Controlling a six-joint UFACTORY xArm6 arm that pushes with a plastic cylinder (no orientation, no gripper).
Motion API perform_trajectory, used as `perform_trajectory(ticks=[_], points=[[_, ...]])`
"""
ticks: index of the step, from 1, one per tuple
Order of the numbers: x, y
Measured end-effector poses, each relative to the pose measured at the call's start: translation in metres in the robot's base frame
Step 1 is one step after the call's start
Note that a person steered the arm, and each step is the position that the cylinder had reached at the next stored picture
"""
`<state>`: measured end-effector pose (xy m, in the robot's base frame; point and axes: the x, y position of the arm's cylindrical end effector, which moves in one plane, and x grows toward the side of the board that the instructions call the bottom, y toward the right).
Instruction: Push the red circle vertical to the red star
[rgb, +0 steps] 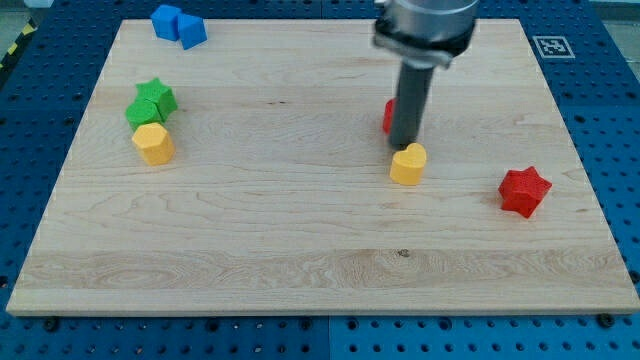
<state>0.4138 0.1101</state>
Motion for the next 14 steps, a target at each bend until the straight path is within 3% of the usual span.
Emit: perform_trajectory(ticks=[1, 3, 5, 7, 8, 9, 11, 12, 14], points=[[-0.008, 0.014], [-0.022, -0.016], [-0.032, 0.038], [-0.03, -0.059], [-0.061, -0.056], [-0.085, -0.013], [-0.069, 0.064], [-0.059, 0.079], [-0.049, 0.045]])
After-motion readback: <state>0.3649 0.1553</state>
